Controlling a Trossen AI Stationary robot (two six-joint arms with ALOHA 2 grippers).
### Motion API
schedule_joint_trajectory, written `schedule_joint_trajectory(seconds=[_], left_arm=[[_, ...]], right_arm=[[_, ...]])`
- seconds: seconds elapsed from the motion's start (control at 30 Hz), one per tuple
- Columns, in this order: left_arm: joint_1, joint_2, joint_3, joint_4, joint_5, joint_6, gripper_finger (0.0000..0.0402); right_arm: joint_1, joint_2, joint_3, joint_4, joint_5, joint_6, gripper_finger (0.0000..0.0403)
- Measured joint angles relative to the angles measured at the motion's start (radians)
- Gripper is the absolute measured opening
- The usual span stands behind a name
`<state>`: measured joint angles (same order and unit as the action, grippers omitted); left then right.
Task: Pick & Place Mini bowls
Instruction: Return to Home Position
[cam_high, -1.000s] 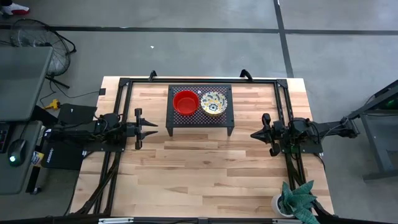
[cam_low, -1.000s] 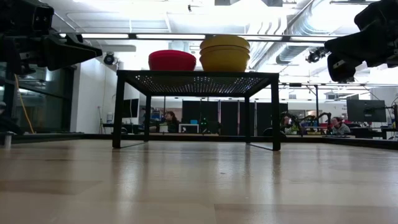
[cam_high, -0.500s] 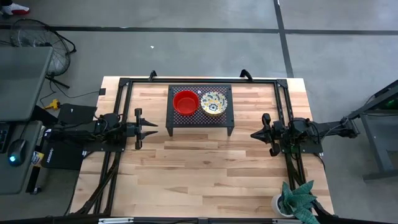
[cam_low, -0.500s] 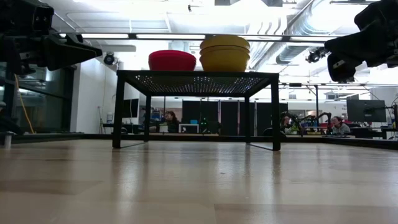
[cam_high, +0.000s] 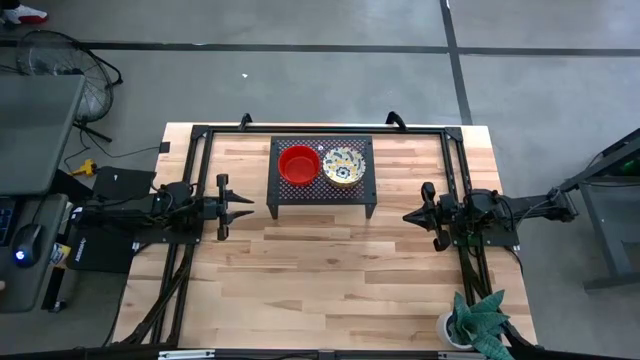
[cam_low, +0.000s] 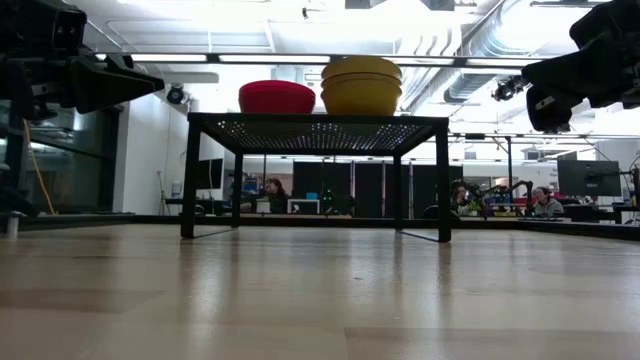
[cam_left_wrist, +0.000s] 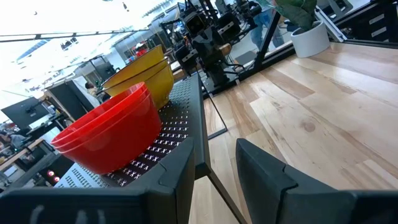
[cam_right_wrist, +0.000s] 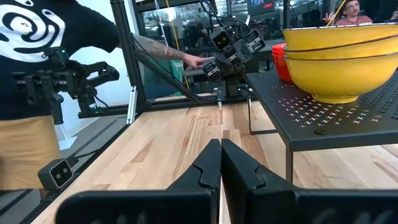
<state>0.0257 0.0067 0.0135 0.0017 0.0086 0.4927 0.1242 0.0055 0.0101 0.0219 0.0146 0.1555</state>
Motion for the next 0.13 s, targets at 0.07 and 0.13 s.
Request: schedule_joint_trajectory(seconds=[0.07, 0.13], left_arm=[[0.0, 0.0, 0.0, 0.0, 0.0, 0.0, 0.0113], [0.0, 0.0, 0.0, 0.0, 0.0, 0.0, 0.0113]], right_arm=[[0.0, 0.0, 0.0, 0.0, 0.0, 0.0, 0.0], [0.0, 0.0, 0.0, 0.0, 0.0, 0.0, 0.0]])
